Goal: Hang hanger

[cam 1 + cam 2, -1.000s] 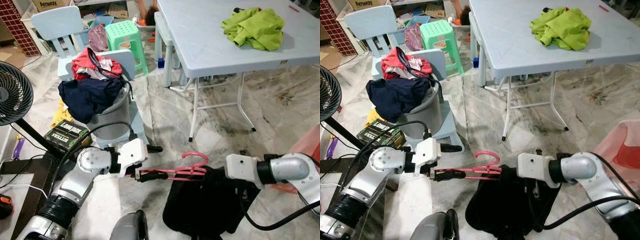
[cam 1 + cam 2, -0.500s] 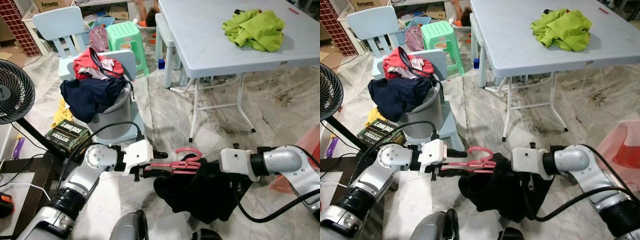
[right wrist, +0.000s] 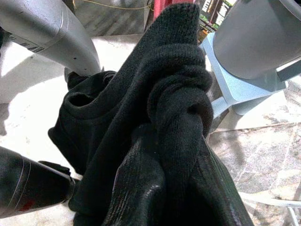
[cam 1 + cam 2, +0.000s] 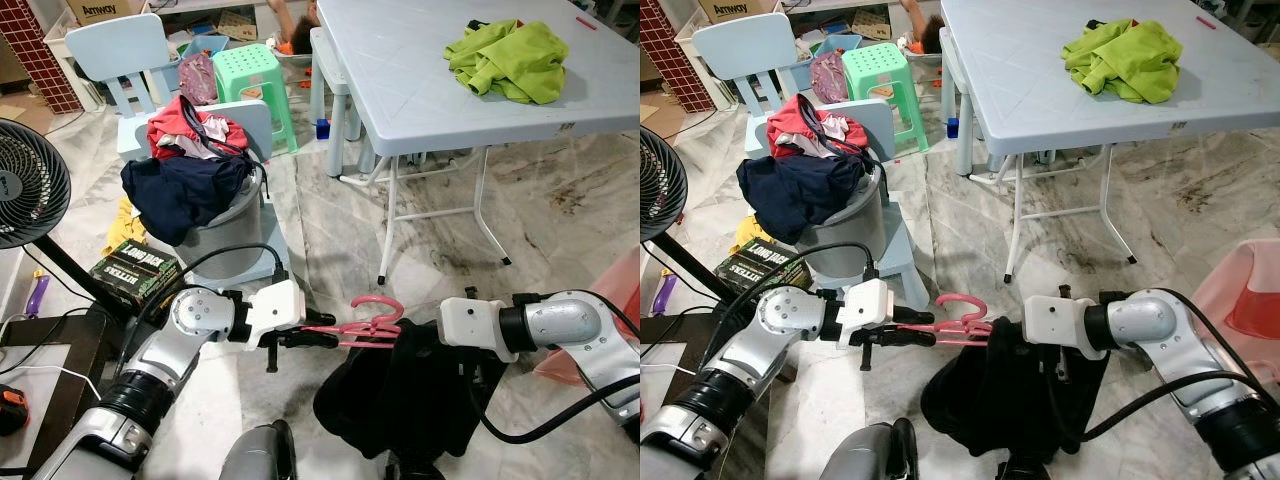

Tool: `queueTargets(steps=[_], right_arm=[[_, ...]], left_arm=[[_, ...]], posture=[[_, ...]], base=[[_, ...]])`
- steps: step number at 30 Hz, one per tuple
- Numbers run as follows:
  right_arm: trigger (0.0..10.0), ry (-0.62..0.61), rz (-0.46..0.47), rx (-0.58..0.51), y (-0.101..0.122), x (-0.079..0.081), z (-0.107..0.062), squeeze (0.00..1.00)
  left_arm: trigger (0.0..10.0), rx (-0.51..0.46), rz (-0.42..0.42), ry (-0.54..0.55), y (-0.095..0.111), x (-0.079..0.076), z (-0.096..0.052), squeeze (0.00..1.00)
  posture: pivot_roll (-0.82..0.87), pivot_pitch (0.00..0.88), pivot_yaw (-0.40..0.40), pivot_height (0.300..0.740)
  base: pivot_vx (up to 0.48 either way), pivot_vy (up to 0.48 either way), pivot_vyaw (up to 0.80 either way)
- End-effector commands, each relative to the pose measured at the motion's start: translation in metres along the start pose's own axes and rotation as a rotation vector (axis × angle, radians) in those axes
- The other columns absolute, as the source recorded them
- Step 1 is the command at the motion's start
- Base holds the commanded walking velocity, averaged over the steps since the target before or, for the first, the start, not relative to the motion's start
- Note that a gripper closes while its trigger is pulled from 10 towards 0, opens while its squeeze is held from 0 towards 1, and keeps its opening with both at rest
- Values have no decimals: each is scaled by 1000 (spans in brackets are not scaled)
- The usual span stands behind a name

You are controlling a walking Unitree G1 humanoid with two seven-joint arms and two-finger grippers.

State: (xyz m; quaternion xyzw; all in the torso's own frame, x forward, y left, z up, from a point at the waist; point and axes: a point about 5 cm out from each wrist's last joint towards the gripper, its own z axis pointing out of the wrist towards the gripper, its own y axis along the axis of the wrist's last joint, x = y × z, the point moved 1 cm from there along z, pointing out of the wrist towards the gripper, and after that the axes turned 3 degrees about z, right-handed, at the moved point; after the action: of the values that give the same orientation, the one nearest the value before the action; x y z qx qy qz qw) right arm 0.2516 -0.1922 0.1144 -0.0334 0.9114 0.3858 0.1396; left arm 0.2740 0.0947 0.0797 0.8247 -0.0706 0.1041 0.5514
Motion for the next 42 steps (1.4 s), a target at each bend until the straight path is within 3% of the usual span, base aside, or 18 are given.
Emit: queueTargets(steps=[1, 8, 11, 14, 19, 20, 22, 23, 28, 33, 40, 42], right_arm=[[10000, 6, -57, -26, 10, -5, -1, 0], [10000, 0, -56, -32, 9, -6, 0, 0], [10000, -31, -14, -81, 11, -6, 3, 0], [10000, -32, 18, -60, 3, -3, 3, 0], [10000, -26, 23, -51, 0, -4, 2, 0], [10000, -35, 40, -52, -1, -8, 0, 545], [10000, -44, 47, -55, -1, -10, -1, 545], [10000, -42, 58, -54, -2, -12, -1, 1000], [10000, -137, 12, -44, -1, -29, -3, 1000], [10000, -355, -58, -19, 0, -58, -10, 1000], [10000, -463, -43, 8, -5, -69, -18, 1000], [10000, -525, 6, 30, -13, -69, -18, 1000]], left_arm=[[0, 8, 16, 2, 2, 4, -1, 0], [0, 2, 8, 12, 1, 6, 0, 0], [0, -21, -14, 81, 0, 10, 1, 0], [0, -5, 12, 138, -5, 9, 0, 0], [0, -4, -3, 161, -8, 8, -2, 0], [0, -2, -12, 181, -11, 7, -3, 0], [0, -3, -15, 197, -13, 7, -4, 0], [0, -4, -17, 209, -13, 7, -5, 0], [0, -23, -26, 304, -13, 14, -7, 0], [0, -39, -62, 443, -15, 21, -8, 0], [0, -54, -97, 559, -14, 31, -6, 0], [0, -68, -99, 566, -9, 34, -1, 0]], posture=[[-90, 75, 34, 740], [-91, 72, 37, 740], [-92, 69, 40, 740], [-92, 67, 42, 740], [-89, 65, 43, 740], [-85, 62, 44, 740], [-85, 62, 44, 740], [-82, 60, 44, 740], [-78, 57, 42, 740], [-78, 57, 42, 740], [-79, 51, 35, 740], [-80, 54, 33, 740]], base=[[0, 0, 0], [0, 0, 0], [0, 0, 0], [0, 0, 0], [0, 0, 0], [0, 0, 0], [0, 0, 0], [0, 0, 0], [0, 0, 0], [0, 0, 0], [0, 0, 0], [0, 0, 0]])
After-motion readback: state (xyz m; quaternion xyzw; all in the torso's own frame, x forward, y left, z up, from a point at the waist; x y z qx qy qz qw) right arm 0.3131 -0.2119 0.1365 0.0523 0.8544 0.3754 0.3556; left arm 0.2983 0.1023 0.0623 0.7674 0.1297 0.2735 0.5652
